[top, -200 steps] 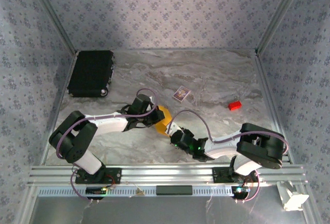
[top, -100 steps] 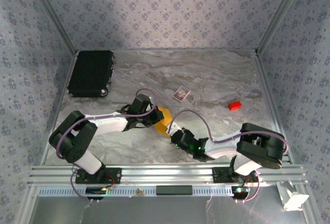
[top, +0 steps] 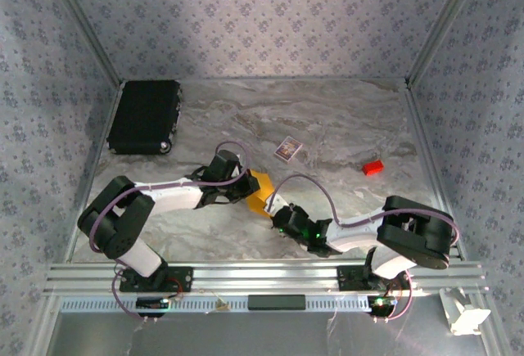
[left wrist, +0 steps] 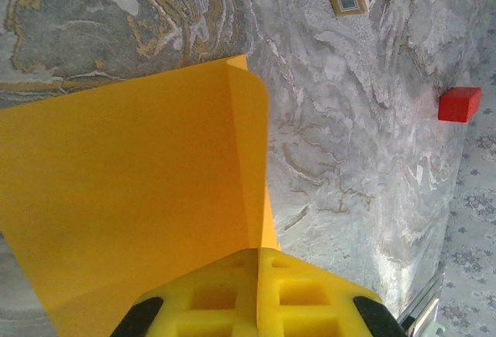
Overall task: Fold a paper plane with a square sheet of paper (pick it up from the middle)
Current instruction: Fourth fold the wing at the center of the table.
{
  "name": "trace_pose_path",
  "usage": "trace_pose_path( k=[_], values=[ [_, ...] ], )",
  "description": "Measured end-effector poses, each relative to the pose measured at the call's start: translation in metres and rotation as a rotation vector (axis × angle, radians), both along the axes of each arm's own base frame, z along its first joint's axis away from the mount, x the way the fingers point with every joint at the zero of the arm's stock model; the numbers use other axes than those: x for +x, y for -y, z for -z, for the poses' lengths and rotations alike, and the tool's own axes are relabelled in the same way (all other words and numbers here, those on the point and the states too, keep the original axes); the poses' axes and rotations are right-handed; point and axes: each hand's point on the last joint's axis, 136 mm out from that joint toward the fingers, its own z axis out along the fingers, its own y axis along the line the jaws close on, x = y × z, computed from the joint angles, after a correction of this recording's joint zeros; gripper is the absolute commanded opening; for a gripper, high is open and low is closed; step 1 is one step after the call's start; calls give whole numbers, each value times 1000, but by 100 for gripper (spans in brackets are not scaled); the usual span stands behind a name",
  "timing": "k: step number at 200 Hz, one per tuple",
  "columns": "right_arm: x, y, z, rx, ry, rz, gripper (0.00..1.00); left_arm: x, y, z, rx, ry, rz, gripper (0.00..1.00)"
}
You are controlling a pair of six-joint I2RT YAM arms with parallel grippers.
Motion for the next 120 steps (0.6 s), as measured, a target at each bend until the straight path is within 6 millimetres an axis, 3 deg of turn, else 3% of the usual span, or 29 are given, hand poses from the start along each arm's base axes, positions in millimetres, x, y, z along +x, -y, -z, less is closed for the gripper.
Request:
trace_pose_path(
  k=[20, 82, 120],
  values=[
    [0, -1, 0, 4, -3, -1, 25, 0, 0, 0, 0, 0, 0, 3],
    [-1, -1, 0, 6, -5, -3, 21, 0, 0, 0, 0, -1, 0, 3],
    [-1, -1, 0, 7, -8, -6, 25, 0, 0, 0, 1, 0, 0, 3]
  ],
)
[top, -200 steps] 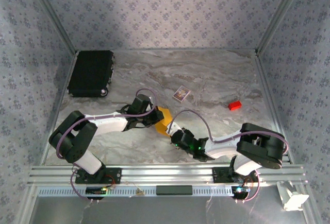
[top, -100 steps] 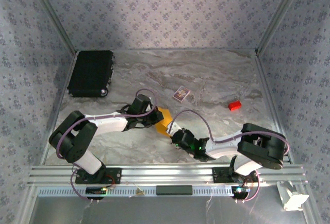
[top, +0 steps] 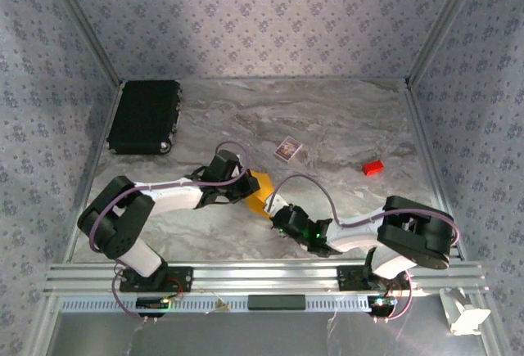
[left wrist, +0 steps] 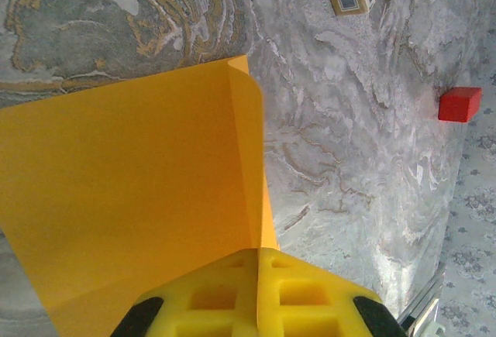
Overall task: Fold a paper plane with a square sheet of paper (pick it up from the middle)
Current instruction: Fourth fold the wing at the center of the table.
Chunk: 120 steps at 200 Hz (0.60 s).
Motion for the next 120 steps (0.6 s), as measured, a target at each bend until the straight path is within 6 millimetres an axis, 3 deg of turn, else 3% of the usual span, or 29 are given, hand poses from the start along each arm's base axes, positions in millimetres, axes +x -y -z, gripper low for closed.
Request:
trace_pose_path(
  k=[120],
  values=[
    [3, -2, -6, -2, 2, 1, 16, 0, -3, 2, 8, -8, -5, 3]
  ],
)
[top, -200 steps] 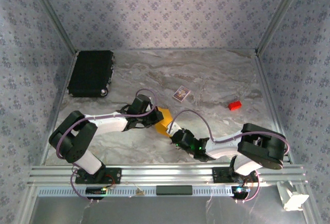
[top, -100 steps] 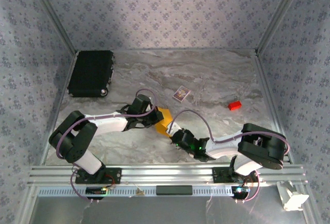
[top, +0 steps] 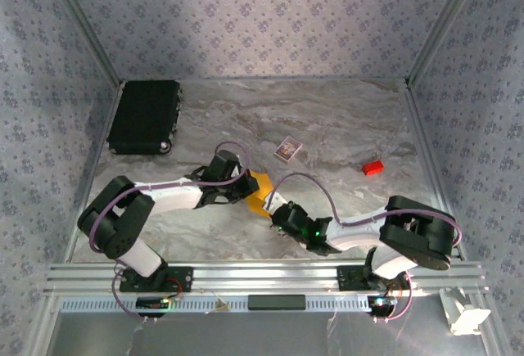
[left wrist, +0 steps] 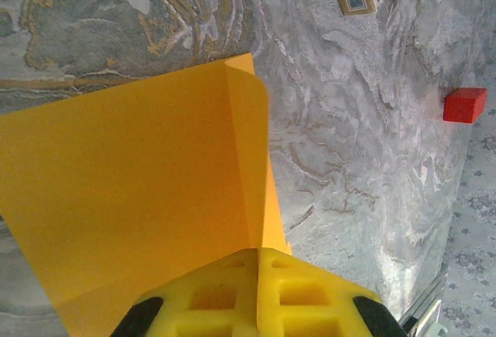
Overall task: Fold a paper plane with a square sheet of paper (pick it up from the middle)
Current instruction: Fourth fold the wing at the center of the table.
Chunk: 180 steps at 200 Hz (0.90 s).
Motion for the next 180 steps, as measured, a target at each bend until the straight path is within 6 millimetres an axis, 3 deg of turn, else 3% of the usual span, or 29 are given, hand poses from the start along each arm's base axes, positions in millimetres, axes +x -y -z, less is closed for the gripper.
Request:
trace_pose_path(
  k=[45, 73, 95, 118, 148, 180],
  values=[
    [0, 1, 2, -12, -5, 0, 18, 2, -2, -1, -1, 2, -6, 3],
    [0, 0, 1, -11, -5, 0, 12, 2, -3, -3, -3, 6, -8, 4],
    [0, -1, 1, -11, -7, 2, 8, 3, -4, -4, -2, 6, -9, 10],
    [0, -1, 1, -7, -15, 4, 6, 3, -5, -5, -2, 6, -13, 25],
    [1, -1, 4, 24, -54, 24, 6, 5, -13, -14, 8, 32, -41, 63],
    [7, -3, 6, 91, -132, 69, 4, 6, -41, -29, 61, 67, -135, 75]
  ],
)
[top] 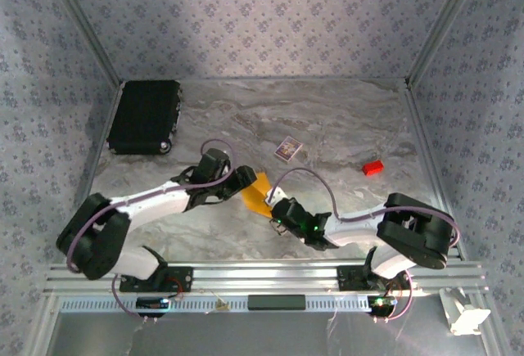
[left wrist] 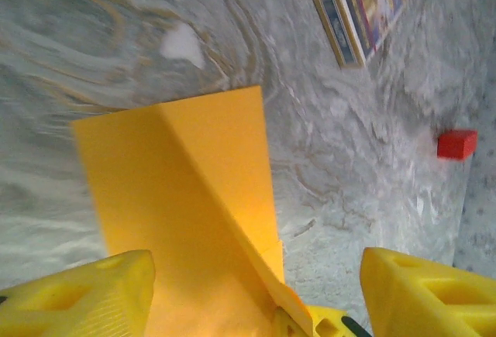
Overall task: Fold a paper plane with a square sheet of paper (pick it up from the middle)
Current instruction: Fourth fold the wing at the center of the table.
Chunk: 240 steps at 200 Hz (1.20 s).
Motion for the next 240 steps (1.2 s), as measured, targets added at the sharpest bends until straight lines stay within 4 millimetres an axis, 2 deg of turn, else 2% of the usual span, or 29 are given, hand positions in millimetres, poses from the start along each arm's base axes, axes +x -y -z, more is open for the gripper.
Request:
trace_pose_path(
  k=[38, 64, 129, 181, 206, 240],
  values=[
    [7, -5, 2, 91, -96, 40, 4, 5, -37, -13, 32, 37, -107, 75],
    [7, -8, 4, 148, -158, 43, 4, 5, -43, -10, 49, 25, -124, 75],
    [2, -15, 9, 205, -233, 32, 11, 2, -39, 5, 58, -25, -101, 74],
    [0, -16, 8, 190, -213, 16, 11, -3, -33, 20, 63, -77, -68, 75],
    [-3, -18, 4, 155, -162, -20, 11, -2, -21, 25, 63, -102, -32, 75],
    [-5, -19, 3, 104, -105, -51, 11, 5, -2, 18, 37, -90, 11, 75]
  ],
)
